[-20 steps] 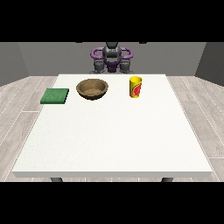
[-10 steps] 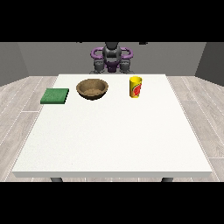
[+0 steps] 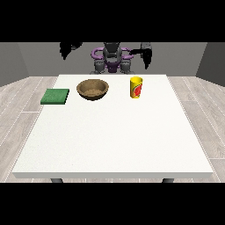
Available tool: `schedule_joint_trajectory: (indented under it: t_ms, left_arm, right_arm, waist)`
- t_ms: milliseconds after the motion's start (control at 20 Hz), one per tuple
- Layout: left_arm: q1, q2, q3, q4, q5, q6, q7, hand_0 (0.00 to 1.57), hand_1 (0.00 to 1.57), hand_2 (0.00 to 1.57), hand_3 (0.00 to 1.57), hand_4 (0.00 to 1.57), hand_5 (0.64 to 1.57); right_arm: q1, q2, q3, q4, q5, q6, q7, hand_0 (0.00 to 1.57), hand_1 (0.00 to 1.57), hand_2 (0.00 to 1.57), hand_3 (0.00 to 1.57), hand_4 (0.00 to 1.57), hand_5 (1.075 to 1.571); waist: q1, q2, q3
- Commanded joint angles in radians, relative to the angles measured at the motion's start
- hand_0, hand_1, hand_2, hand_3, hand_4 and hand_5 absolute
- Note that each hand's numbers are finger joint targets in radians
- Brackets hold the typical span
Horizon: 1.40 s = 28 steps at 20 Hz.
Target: Pick the cup and pour the ball into the bowl, then pick the bowl and place it on the pad
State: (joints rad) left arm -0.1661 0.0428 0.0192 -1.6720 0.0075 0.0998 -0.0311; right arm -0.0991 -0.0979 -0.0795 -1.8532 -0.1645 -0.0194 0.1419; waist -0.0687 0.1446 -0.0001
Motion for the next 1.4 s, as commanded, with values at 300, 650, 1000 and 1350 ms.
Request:
schedule_joint_trajectory:
  t_ms: [300,650,1000,1350]
  left_arm:
    - [-0.048,0.029,0.069,0.416,0.001,-0.082,-0.325,0.0,0.0,0.0,0.0,0.04,1.457]
    - [-0.149,0.006,0.081,0.572,-0.023,-0.033,-0.365,0.0,0.0,0.0,0.0,0.16,1.432]
    - [-0.217,0.065,0.173,0.857,0.02,-0.096,-0.579,0.0,0.0,0.0,0.0,0.25,1.445]
    - [-0.229,0.071,0.187,0.994,-0.083,0.11,-0.723,1.23,1.23,1.57,1.57,1.34,1.481]
  right_arm:
    - [-0.042,-0.06,-0.095,0.081,-0.077,0.074,-0.053,0.0,0.0,0.0,0.0,0.67,1.56]
    - [-0.025,-0.121,-0.177,0.283,-0.111,0.19,-0.193,0.0,0.0,0.0,0.0,0.67,1.562]
    - [-0.045,-0.109,-0.149,0.268,-0.095,0.187,-0.185,0.0,0.0,0.0,0.0,0.67,1.562]
    - [-0.049,-0.13,-0.165,0.157,-0.169,0.223,-0.14,0.0,0.0,0.0,0.14,0.65,1.569]
  waist:
    - [-0.025,0.042,-0.0003]
    - [-0.032,0.022,0.0002]
    - [-0.04,0.044,-0.0004]
    - [-0.155,0.107,-0.001]
